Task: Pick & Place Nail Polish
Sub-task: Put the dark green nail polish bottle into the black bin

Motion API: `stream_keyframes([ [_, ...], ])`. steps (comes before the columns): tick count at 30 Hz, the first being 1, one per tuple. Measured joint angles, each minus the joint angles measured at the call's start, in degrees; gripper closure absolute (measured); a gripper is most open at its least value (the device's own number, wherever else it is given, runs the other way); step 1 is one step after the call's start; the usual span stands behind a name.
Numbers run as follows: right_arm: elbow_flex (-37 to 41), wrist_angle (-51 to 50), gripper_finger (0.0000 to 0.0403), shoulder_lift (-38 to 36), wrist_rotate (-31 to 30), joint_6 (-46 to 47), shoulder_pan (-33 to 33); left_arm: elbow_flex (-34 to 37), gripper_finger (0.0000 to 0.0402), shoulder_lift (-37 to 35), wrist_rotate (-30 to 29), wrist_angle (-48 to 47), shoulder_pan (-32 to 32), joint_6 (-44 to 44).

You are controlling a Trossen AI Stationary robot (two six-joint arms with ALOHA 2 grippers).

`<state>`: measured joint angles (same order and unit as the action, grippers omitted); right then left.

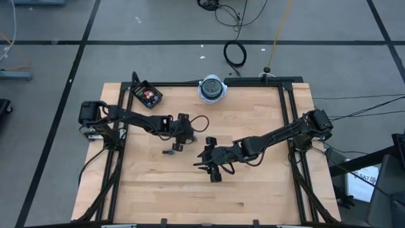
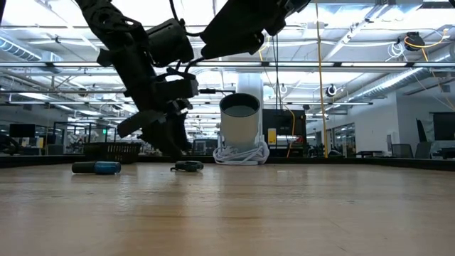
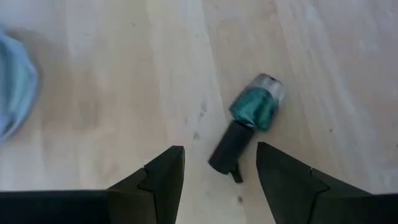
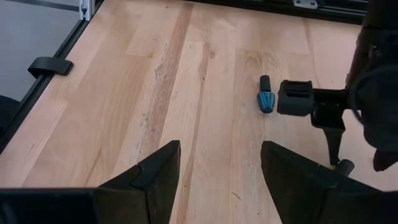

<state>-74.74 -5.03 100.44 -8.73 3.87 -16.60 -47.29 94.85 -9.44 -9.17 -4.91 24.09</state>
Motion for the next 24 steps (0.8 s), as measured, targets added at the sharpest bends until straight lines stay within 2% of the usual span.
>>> stream_keyframes([
  [8,0.0,-0.8,0.0193,0.0,0.0,-0.1,0.0,0.0,0.0204,0.1,10.0,-0.5,-2.4,2.7],
  [19,0.0,-0.6,0.0193,0.0,0.0,0.3,0.0,-0.3,0.0204,6.9,11.4,3.8,-4.3,3.8],
  [24,0.0,-1.2,0.0193,0.0,0.0,0.4,0.0,-0.3,0.0204,8.6,14.0,4.1,-4.9,1.7],
])
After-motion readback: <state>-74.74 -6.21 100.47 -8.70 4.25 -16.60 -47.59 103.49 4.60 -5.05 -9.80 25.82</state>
